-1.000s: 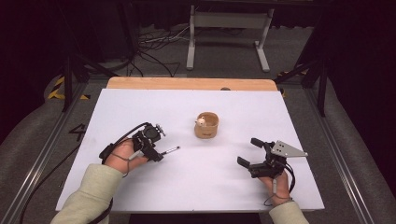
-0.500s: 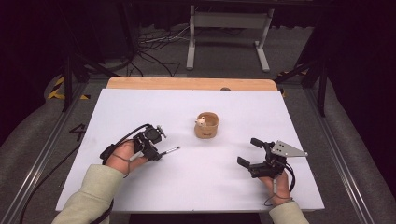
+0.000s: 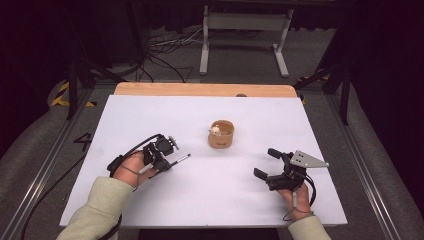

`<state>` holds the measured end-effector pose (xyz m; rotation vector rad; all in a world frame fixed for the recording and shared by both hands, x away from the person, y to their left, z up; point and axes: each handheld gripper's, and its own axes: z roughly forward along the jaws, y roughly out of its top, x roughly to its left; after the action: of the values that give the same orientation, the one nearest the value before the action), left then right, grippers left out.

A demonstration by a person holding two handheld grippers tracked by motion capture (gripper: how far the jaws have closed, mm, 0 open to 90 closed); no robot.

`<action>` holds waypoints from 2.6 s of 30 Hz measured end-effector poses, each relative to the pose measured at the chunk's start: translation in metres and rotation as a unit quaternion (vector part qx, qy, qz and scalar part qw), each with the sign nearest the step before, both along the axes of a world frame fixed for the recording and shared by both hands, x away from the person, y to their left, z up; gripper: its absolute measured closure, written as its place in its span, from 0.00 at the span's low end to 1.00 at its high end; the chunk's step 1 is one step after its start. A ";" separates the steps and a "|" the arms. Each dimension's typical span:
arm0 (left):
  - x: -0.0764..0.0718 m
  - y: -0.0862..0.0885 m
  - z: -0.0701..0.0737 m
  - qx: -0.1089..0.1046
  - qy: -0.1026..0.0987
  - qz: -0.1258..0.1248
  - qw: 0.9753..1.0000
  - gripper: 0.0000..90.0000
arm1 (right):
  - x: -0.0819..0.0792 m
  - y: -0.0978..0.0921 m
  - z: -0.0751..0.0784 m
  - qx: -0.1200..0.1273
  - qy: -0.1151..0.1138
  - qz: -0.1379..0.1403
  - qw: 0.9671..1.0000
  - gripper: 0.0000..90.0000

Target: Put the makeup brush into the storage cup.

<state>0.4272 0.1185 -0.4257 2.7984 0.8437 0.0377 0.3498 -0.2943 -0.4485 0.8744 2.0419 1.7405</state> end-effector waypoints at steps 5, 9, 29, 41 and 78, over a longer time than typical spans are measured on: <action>-0.001 -0.002 0.001 0.008 -0.001 -0.010 1.000 0.93 | 0.000 0.000 0.000 0.001 0.000 0.001 1.000 0.01; 0.000 -0.002 0.002 0.008 0.007 -0.015 1.000 0.93 | 0.000 0.000 0.000 -0.002 0.001 -0.002 1.000 0.01; -0.027 -0.004 0.048 -0.125 -0.065 -0.063 0.988 0.93 | -0.004 0.003 0.002 -0.017 -0.001 0.001 1.000 0.01; -0.049 0.009 0.060 -0.290 -0.110 -0.077 0.948 0.93 | -0.009 0.009 0.004 -0.029 -0.007 0.004 1.000 0.01; -0.087 -0.015 0.010 -0.453 -0.197 -0.128 0.860 0.93 | -0.026 0.043 0.035 -0.027 -0.061 0.039 0.997 0.02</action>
<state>0.3407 0.1036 -0.4156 1.8752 0.2561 0.1276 0.3238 -0.2515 -0.4138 0.6634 2.0578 1.7249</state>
